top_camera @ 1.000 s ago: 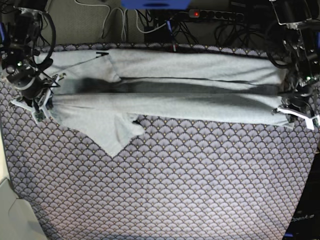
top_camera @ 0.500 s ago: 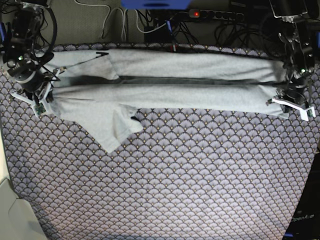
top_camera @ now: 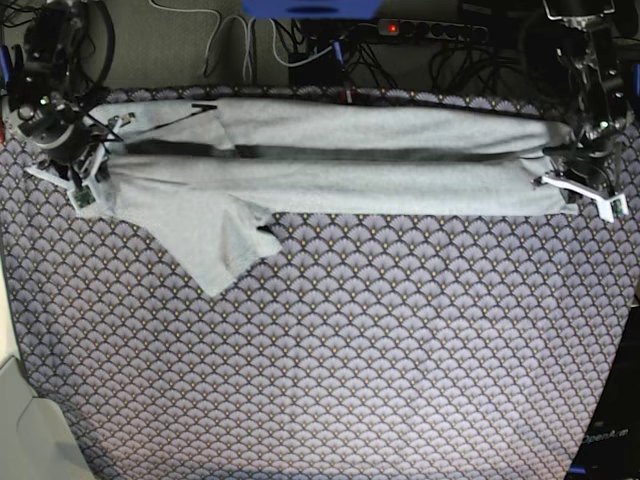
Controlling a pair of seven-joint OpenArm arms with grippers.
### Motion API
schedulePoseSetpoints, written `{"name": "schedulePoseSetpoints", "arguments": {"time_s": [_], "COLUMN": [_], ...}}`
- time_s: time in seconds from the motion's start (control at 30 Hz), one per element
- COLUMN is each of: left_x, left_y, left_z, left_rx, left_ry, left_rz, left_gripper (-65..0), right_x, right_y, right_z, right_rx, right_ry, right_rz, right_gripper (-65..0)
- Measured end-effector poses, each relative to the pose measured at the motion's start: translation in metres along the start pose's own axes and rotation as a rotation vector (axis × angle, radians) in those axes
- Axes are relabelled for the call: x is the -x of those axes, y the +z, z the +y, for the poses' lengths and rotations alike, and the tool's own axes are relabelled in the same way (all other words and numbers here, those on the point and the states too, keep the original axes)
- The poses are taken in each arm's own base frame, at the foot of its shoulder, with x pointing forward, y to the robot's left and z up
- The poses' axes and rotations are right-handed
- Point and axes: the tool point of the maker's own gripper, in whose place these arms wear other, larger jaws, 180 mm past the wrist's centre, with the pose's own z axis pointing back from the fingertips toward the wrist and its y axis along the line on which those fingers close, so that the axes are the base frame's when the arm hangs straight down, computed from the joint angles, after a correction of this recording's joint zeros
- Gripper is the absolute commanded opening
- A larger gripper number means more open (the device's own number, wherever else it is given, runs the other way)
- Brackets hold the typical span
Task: Fold the T-shirt properly
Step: 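Lift the hem with both grippers and fold it toward the collar, then lower the hem onto the folded shirt and open both grippers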
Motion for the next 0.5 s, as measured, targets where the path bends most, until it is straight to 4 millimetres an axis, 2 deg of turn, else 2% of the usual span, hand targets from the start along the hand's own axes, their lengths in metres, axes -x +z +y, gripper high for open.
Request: {"name": "schedulePoseSetpoints", "arguments": {"time_s": [0.13, 0.3, 0.5], "left_x": [0.005, 0.022, 0.023], "left_y": [0.0, -0.007, -0.01], "left_z": [0.002, 0.011, 0.019], "left_rx": [-0.004, -0.017, -0.04], "left_ry": [0.0, 0.021, 0.02], "left_rz": [0.012, 0.05, 0.053], "left_gripper": [-64.1, -62.1, -41.1], "right_x": [0.001, 0.015, 0.013], "right_y": [0.0, 0.001, 0.001], "right_z": [0.001, 0.007, 0.006], "right_rx": [-0.002, -0.017, -0.015], "right_ry": [0.0, -0.002, -0.003], "right_rz": [-0.002, 0.032, 0.026], "right_gripper": [-65.0, -65.0, -65.0]}}
